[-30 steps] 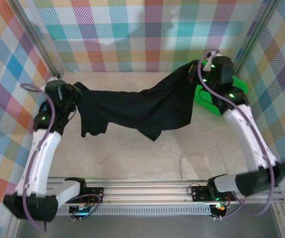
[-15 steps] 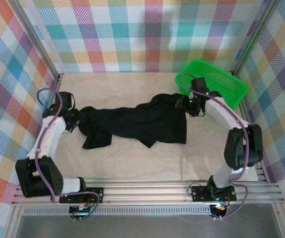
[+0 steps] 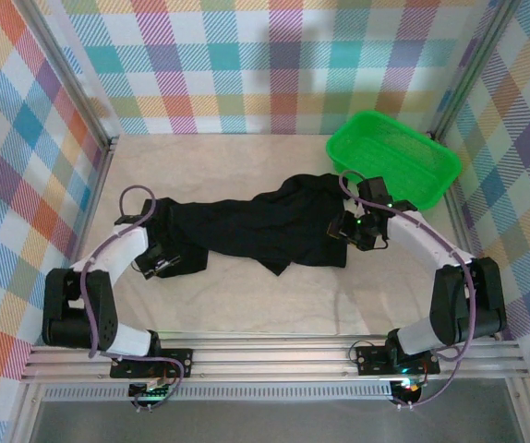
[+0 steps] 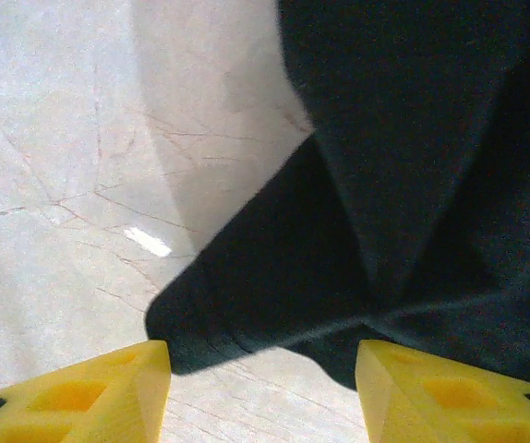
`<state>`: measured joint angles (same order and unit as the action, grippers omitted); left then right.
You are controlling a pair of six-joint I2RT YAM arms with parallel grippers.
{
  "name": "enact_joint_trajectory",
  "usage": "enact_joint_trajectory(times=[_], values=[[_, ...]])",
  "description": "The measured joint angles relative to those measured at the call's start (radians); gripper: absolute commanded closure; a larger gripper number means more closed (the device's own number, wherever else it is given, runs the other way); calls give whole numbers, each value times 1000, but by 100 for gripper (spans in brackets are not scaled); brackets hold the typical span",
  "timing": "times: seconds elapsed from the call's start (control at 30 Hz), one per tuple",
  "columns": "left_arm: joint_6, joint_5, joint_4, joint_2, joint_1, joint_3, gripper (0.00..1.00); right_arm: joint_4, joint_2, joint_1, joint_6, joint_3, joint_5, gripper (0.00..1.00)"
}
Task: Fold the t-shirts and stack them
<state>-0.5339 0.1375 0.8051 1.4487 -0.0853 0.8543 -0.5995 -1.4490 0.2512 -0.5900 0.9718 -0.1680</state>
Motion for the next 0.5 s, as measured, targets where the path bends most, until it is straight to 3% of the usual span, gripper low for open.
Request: enact_joint_trajectory(times=[0.3,0.5], values=[[18,159,3,114,-11,24,51,5,12,0,0,-18,-24,45],[31,170,-32,146,14,67,56,3,13,0,0,-29,-34,45]])
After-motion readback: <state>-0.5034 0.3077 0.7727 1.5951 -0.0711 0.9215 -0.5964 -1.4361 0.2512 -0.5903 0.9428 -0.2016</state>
